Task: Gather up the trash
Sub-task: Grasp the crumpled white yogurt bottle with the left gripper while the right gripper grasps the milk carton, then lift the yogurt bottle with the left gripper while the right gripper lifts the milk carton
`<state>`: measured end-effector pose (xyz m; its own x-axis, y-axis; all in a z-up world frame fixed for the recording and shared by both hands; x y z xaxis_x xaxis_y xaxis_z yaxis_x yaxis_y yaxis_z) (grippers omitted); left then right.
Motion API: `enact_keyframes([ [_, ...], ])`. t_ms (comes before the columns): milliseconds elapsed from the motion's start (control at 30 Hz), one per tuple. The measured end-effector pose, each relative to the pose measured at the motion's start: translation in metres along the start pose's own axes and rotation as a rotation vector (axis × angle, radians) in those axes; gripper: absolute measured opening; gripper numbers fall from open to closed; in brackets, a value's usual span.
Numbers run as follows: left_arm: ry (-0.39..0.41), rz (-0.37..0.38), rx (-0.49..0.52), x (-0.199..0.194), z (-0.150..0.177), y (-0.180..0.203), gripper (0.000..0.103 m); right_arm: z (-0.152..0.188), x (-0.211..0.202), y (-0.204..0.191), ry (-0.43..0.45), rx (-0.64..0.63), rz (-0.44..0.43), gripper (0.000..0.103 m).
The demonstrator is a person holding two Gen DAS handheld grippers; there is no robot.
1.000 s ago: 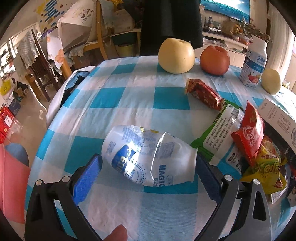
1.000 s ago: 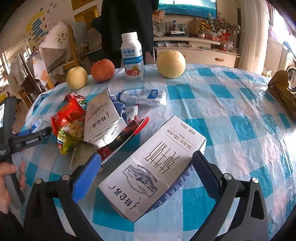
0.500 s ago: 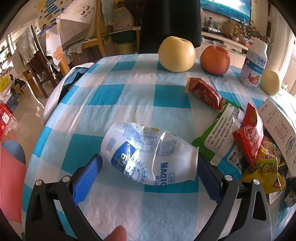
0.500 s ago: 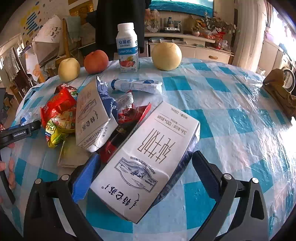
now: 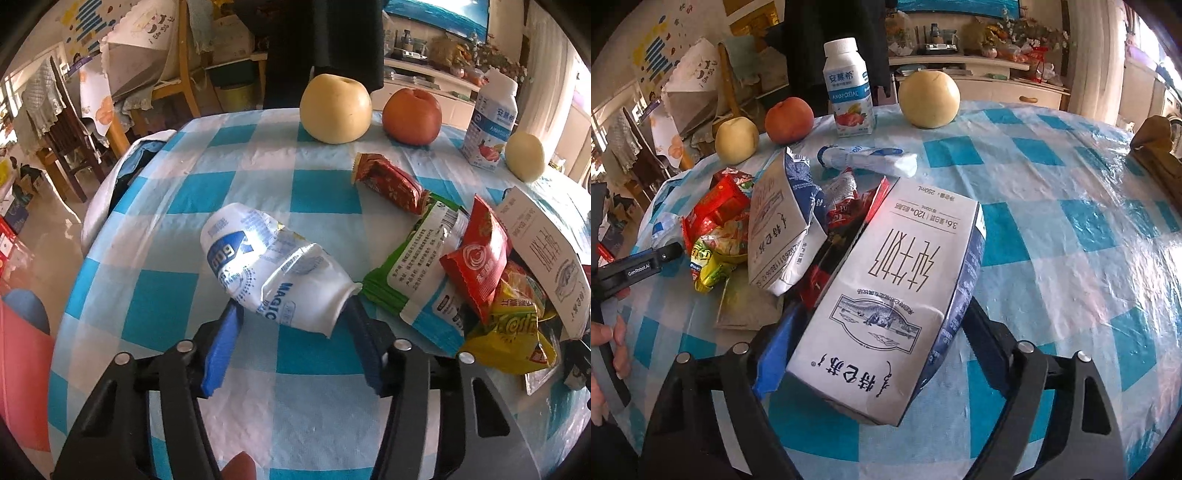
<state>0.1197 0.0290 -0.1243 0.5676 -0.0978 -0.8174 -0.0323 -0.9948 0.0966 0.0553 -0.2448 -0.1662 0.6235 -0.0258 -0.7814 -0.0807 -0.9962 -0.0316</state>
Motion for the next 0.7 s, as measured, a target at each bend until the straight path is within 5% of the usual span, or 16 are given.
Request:
enact_keyframes([
  [300,0.025,0.004,-0.054,-0.004,0.001,-0.012,0.027,0.0,-0.002,0.0,-0.003,0.009,-0.024,0.085],
  [567,0.08,-0.024,-0.059,-0.008,-0.004,-0.018,0.027,-0.001,-0.002,-0.002,-0.007,0.011,-0.043,0.085],
  [633,0.078,-0.031,-0.051,-0.008,-0.003,-0.015,0.04,-0.001,-0.004,-0.002,-0.004,0.011,-0.045,0.085],
  [700,0.104,-0.021,-0.057,-0.014,-0.005,-0.013,0.087,-0.002,-0.004,-0.001,-0.004,0.01,-0.048,0.085],
])
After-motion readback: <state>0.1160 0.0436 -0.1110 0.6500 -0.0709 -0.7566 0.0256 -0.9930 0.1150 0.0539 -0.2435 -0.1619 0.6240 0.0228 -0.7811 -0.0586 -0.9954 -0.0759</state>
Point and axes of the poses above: each gripper's, at about its wrist camera, not at the fingertips, and x roughly the way its jaws point, y to its right, z to its underside, the point moved 7 cm from there along x, roughly the way its jaws point, and after that the axes turned 10 degrees about z, right-handed, at the moved point
